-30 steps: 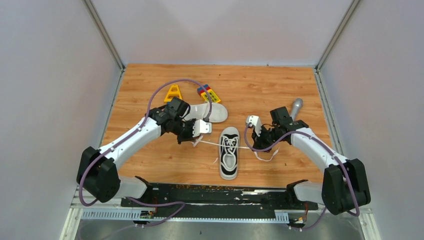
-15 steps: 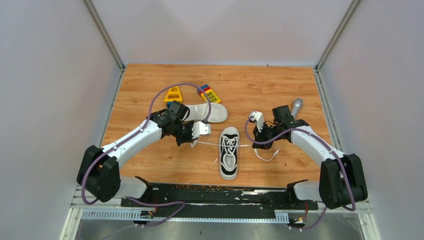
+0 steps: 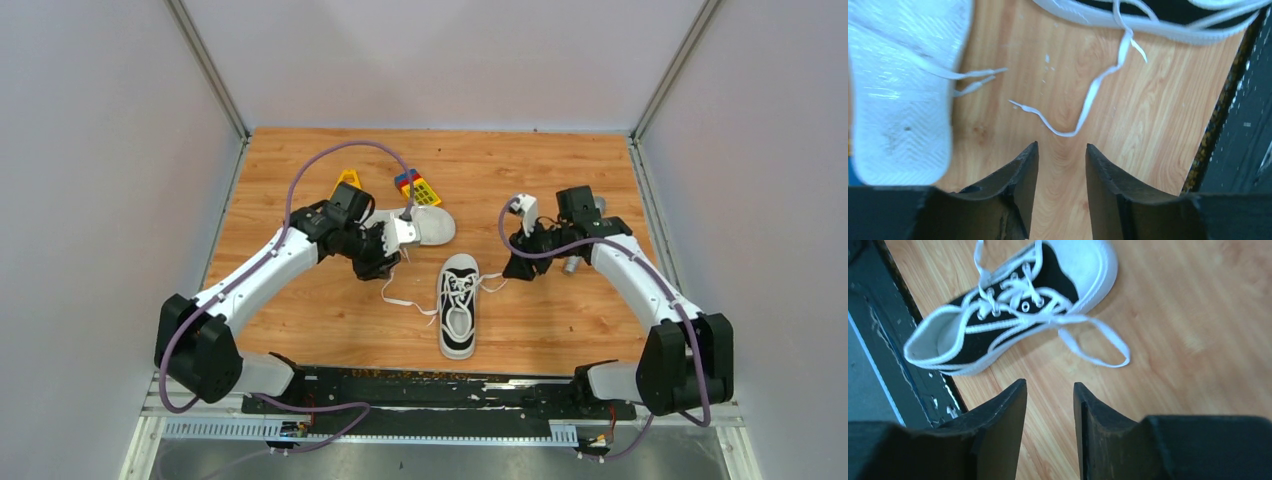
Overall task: Tie the shoes
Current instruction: Tie the shoelace on the shoe, then wrap the shoelace around the shoelace.
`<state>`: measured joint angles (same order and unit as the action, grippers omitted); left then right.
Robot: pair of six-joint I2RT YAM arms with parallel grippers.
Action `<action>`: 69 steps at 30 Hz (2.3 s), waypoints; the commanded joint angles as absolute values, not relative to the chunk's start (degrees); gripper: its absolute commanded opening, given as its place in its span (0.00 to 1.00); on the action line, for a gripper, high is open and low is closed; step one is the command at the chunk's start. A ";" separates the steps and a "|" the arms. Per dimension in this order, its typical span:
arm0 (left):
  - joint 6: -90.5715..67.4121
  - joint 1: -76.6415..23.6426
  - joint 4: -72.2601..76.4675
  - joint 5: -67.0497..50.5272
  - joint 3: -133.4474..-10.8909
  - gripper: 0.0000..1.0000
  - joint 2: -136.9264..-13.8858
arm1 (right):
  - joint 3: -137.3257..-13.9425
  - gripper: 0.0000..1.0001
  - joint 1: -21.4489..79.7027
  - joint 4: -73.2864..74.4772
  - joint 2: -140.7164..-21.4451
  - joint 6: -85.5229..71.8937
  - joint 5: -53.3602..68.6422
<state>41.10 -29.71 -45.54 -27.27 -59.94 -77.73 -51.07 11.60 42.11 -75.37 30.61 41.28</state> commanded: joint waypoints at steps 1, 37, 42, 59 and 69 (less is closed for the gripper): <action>28.86 -29.26 -44.82 -25.27 -67.18 0.53 -75.23 | -59.55 0.42 9.69 46.13 -73.57 25.79 44.85; 42.51 -44.69 -20.51 -23.85 -54.19 0.47 -90.14 | -70.83 0.43 18.64 47.43 -65.52 23.90 30.45; 52.09 -48.50 -25.79 -23.47 -54.30 0.47 -91.51 | -70.82 0.43 17.40 46.41 -65.81 21.03 34.65; 64.15 -48.60 -28.74 -22.74 -53.19 0.41 -92.28 | -69.91 0.43 16.33 44.72 -63.49 20.61 34.96; 68.20 -48.60 -29.45 -24.09 -52.62 0.25 -93.10 | -69.44 0.43 16.34 45.66 -64.98 23.99 33.47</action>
<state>65.47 -48.62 -29.43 -22.35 -52.64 -93.30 -68.55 16.51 46.63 -64.84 22.31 34.09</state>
